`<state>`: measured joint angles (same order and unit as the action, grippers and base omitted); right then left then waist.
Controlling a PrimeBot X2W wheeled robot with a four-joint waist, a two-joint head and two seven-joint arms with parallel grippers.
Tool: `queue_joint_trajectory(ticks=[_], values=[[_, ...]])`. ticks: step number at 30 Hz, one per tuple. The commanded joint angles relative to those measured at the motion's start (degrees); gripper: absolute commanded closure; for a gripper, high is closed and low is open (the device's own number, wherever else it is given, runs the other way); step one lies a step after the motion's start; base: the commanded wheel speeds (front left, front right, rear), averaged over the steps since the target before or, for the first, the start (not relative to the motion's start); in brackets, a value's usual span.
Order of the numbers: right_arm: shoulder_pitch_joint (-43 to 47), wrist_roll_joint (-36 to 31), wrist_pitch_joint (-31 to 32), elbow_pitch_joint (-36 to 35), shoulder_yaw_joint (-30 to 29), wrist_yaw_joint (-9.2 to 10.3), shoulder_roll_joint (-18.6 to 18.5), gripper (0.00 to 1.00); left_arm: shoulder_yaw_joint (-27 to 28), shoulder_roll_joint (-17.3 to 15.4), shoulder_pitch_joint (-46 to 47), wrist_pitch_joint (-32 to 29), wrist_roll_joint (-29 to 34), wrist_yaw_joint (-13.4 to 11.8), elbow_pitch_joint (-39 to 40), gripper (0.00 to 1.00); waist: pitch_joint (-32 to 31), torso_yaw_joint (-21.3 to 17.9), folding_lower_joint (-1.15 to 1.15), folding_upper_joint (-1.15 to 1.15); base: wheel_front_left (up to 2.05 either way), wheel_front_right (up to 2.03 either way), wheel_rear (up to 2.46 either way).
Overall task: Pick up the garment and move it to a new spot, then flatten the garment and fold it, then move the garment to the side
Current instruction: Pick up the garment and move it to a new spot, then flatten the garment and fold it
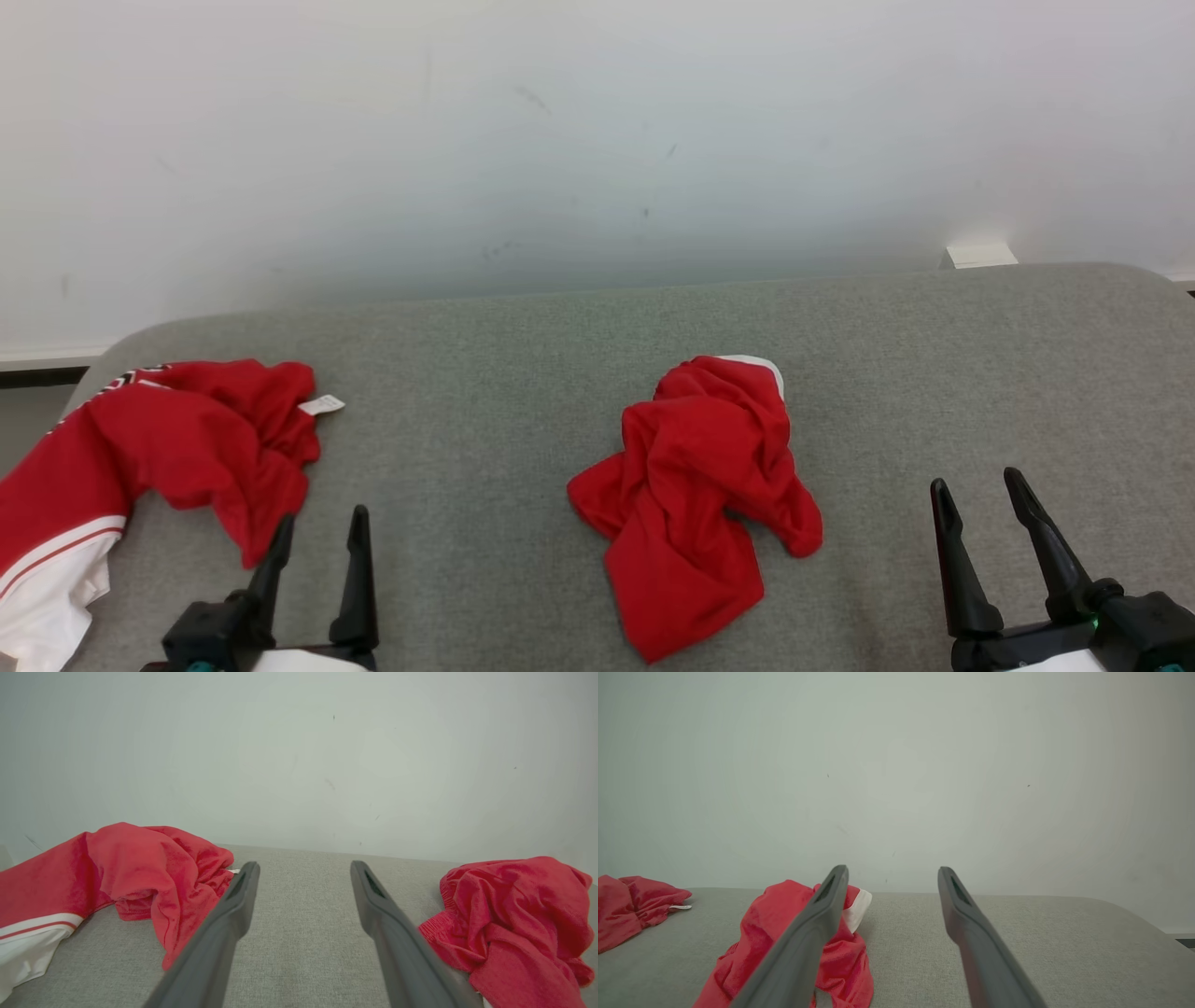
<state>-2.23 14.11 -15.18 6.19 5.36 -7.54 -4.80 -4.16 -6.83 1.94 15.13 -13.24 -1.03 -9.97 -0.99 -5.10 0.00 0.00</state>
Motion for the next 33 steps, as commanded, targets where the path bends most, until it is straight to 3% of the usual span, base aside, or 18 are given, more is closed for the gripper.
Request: queue_joint_trajectory(ticks=[1,22,28,33], values=[[-0.5,0.2,0.1,0.4,0.1,0.10,-0.2,0.00,0.3,0.2,-0.7,0.0,1.0,0.2,-0.1,0.00,-0.1,-0.1,0.00,0.00,0.00,0.00,0.00],[-1.5,1.8,0.1,5.0,2.5,0.10,-1.2,0.00,3.3,3.0,0.3,0.0,3.8,3.2,-1.6,0.00,-0.2,1.3,0.00,0.00,0.00,0.00,0.00],[-2.7,3.0,0.2,9.9,5.2,0.10,-1.7,0.00,3.4,3.3,0.8,0.0,4.3,3.9,-2.1,0.00,-0.1,2.9,0.00,0.00,0.00,0.00,0.00],[-4.7,5.2,4.3,14.9,9.3,0.10,-1.8,0.00,3.2,3.5,1.1,0.0,4.0,4.3,-2.8,0.00,0.3,5.2,0.00,0.00,0.00,0.00,0.00]])
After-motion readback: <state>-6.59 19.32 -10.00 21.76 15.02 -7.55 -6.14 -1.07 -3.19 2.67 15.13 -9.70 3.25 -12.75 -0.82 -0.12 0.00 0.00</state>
